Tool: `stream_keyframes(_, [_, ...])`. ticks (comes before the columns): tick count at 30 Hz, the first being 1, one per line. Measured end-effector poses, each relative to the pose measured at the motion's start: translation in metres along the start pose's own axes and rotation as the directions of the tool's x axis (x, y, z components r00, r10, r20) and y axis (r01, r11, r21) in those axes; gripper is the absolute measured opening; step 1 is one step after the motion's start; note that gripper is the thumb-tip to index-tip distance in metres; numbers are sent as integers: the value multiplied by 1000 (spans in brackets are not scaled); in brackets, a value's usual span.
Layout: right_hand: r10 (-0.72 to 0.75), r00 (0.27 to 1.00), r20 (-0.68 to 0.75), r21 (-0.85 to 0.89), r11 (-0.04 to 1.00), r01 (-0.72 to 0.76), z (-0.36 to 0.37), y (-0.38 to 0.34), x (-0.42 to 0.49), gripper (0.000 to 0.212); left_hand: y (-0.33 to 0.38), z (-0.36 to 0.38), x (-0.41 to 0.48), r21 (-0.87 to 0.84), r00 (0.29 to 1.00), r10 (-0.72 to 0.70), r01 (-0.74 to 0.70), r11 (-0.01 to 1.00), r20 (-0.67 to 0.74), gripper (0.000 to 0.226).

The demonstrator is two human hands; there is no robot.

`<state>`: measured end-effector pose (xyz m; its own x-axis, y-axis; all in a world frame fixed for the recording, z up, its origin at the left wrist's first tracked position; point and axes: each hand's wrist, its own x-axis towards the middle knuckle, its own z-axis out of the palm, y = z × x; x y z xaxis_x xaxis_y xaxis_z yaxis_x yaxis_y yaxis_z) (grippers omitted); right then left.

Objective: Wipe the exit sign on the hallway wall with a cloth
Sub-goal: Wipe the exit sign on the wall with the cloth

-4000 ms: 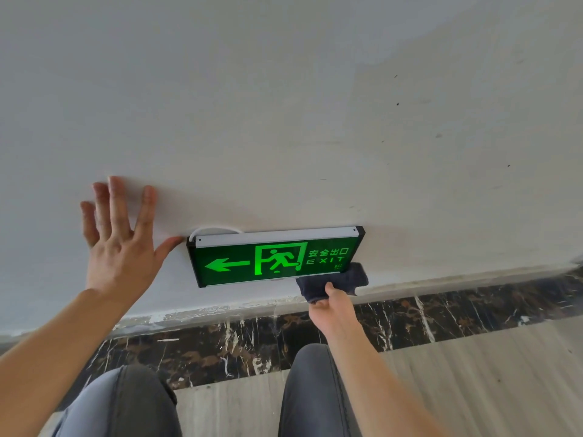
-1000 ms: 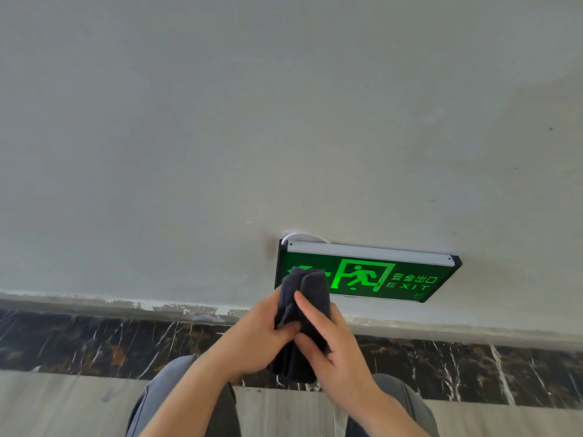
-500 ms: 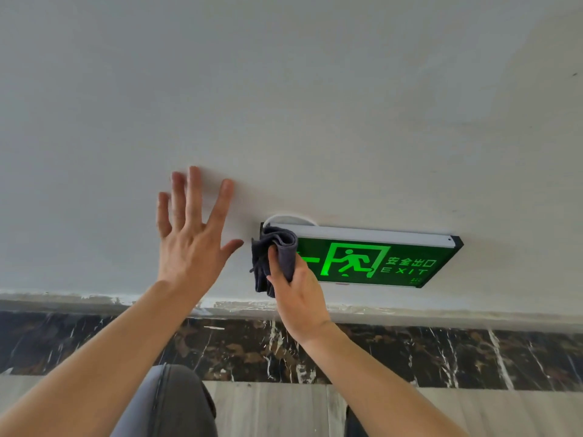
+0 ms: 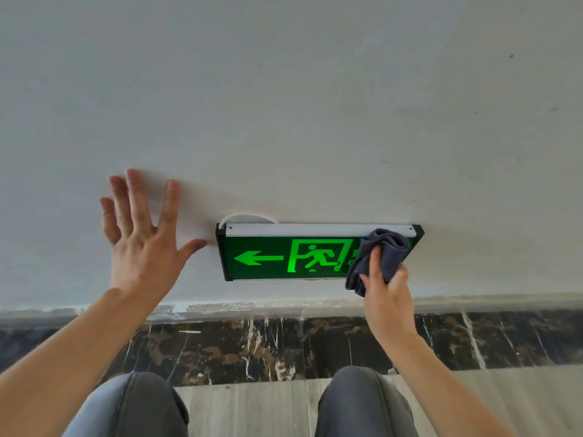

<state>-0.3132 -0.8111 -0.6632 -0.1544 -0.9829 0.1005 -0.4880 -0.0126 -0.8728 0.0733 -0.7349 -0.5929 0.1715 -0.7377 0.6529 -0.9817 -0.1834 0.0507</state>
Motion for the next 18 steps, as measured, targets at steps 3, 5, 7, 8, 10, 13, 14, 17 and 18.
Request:
stream_keyframes(3, [29,996,-85,-42,999,-33,-27,6,12,21,0,-1,-1,-13,1000,4,-4,1000,0,130])
stream_keyframes(5, [24,995,-96,-45,999,-28,-39,7,17,11,0,-2,-1,-21,1000,-1,1,1000,6,131])
stream_keyframes(7, [41,992,-120,-41,998,-46,-42,5,18,12,0,-2,0,-15,1000,-3,3,1000,2,132])
stream_keyframes(8, [54,990,-129,-54,997,-61,-39,4,16,12,0,-1,0,-10,1000,1,-1,1000,-5,133])
stream_keyframes(10, [70,992,-102,-57,995,-76,-32,2,12,6,-1,-1,0,-5,1000,6,-7,1000,-7,132])
stream_keyframes(13, [15,1000,-1,-80,997,-15,-15,-4,1,5,-2,0,0,-17,1000,-10,11,1000,19,130])
stream_keyframes(14, [15,1000,27,-68,998,-13,-8,-11,-4,8,-2,0,0,-17,1000,-15,15,1000,27,129])
stream_keyframes(17, [4,993,120,-4,1000,-3,19,-36,-20,16,-2,0,0,-16,1000,-9,9,1000,30,128])
stream_keyframes(18, [-27,988,150,6,1000,27,29,-46,-25,22,-2,0,0,-18,999,-9,10,1000,32,128])
